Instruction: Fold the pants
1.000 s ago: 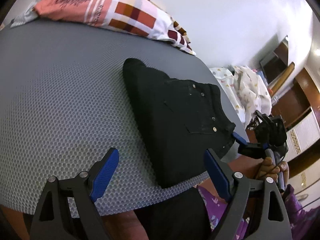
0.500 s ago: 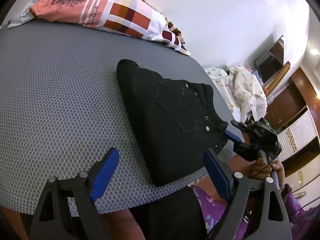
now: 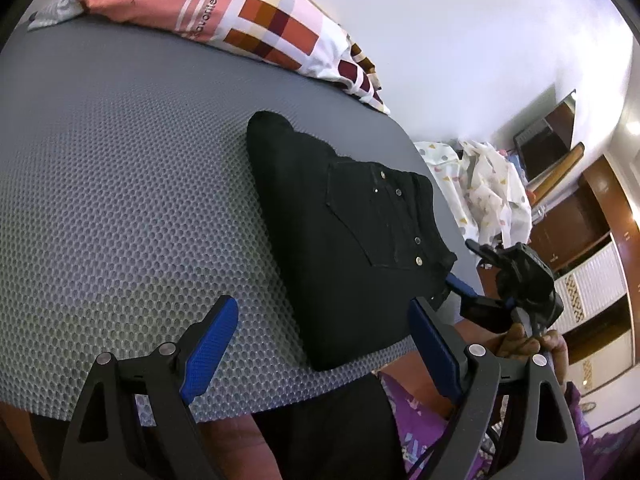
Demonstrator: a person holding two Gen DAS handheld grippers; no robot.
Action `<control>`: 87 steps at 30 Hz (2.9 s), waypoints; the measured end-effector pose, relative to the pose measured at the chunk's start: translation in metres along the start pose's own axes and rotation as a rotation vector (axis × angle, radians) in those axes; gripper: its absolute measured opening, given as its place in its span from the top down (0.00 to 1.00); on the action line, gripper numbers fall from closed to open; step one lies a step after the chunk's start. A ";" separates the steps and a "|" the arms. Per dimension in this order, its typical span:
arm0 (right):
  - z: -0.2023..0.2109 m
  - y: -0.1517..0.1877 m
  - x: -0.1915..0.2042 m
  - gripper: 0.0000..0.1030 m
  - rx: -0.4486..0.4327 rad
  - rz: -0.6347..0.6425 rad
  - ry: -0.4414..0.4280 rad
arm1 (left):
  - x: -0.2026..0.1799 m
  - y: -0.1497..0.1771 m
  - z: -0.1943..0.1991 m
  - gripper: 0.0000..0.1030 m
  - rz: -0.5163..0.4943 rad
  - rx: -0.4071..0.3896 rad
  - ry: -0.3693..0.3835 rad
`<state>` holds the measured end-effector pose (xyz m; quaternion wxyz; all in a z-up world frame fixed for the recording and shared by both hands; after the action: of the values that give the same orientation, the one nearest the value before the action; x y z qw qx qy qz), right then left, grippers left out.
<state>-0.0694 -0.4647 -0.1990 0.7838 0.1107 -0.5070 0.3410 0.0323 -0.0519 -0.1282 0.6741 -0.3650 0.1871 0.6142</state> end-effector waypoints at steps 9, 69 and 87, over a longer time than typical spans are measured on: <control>-0.005 0.001 0.012 0.65 0.009 0.150 -0.009 | 0.006 0.001 -0.001 0.16 0.019 0.000 0.003; -0.048 -0.085 0.012 0.89 0.137 0.411 0.104 | 0.012 -0.023 -0.056 0.16 0.028 0.060 -0.093; -0.041 -0.078 0.003 0.30 0.262 0.426 0.053 | 0.009 -0.042 -0.085 0.16 0.068 0.163 0.049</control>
<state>0.0111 -0.5000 -0.2017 0.6862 0.0929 -0.4497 0.5642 0.0914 -0.1068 -0.1797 0.6757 -0.3173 0.2654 0.6101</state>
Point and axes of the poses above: each gripper's, at about its wrist camera, not at the fingertips, and z roughly against the way its jaws point, x to its left, y to its underside, the point moved 2 cm from there along -z, roughly the way its jaws point, and after that the axes turned 15 degrees about z, right-handed, at the moved point
